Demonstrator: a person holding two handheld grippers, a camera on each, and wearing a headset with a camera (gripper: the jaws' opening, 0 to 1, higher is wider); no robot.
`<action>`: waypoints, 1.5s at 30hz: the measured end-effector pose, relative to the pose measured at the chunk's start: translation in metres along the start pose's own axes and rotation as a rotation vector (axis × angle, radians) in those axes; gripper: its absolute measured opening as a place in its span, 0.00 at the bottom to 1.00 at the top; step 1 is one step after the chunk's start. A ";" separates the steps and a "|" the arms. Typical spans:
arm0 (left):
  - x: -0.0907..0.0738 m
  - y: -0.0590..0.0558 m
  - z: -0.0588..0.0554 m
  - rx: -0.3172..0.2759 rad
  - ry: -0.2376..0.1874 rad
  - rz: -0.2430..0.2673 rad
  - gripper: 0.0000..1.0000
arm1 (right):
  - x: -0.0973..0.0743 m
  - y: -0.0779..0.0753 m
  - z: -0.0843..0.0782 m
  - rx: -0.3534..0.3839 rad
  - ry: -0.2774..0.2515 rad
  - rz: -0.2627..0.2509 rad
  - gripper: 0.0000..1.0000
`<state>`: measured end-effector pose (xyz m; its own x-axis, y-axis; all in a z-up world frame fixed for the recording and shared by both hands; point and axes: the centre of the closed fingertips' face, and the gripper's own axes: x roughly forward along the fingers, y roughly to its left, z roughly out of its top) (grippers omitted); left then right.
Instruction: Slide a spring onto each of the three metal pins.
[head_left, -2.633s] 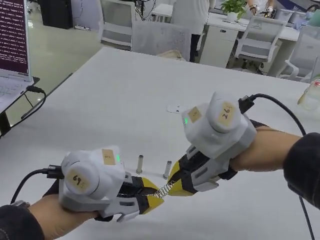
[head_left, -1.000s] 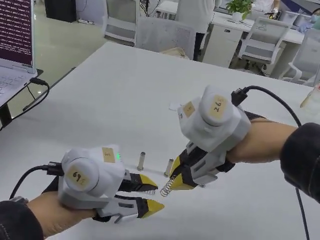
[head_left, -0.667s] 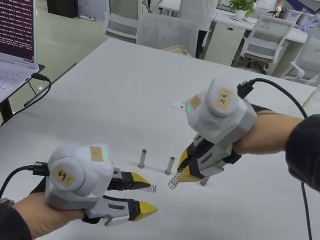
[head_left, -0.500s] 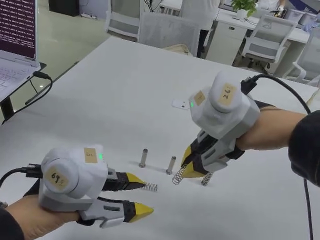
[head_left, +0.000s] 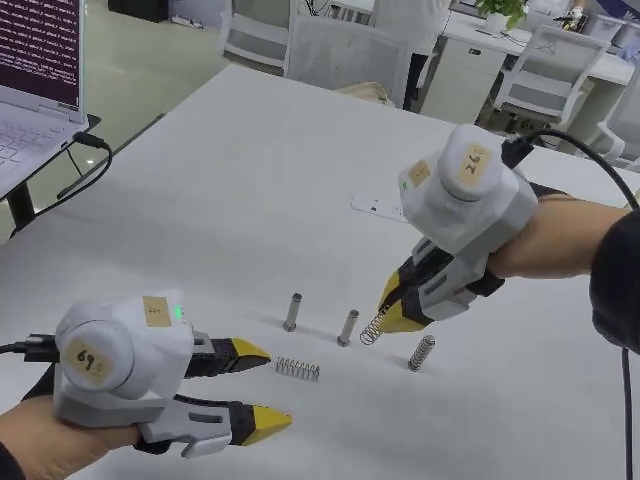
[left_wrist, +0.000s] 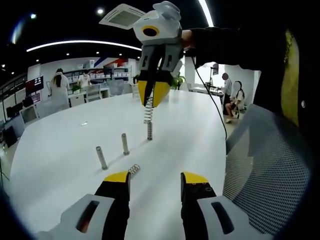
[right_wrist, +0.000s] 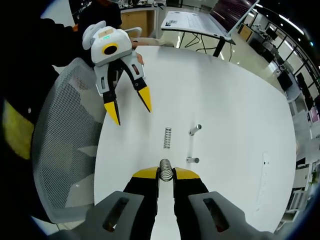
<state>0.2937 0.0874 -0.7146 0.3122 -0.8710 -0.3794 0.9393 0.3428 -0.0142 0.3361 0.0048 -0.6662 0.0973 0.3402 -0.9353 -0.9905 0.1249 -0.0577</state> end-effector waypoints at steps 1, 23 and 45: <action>-0.001 0.001 0.000 -0.004 -0.003 0.003 0.35 | 0.000 -0.003 0.000 0.000 0.002 -0.003 0.08; -0.003 0.008 -0.006 -0.010 -0.002 0.036 0.43 | 0.019 -0.041 -0.007 -0.037 0.086 -0.028 0.08; -0.009 0.020 -0.005 0.001 -0.015 0.082 0.75 | 0.034 -0.056 -0.010 -0.059 0.127 -0.027 0.08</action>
<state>0.3088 0.1043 -0.7161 0.3905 -0.8451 -0.3651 0.9105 0.4131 0.0175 0.3940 0.0001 -0.6981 0.1150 0.2162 -0.9695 -0.9920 0.0757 -0.1008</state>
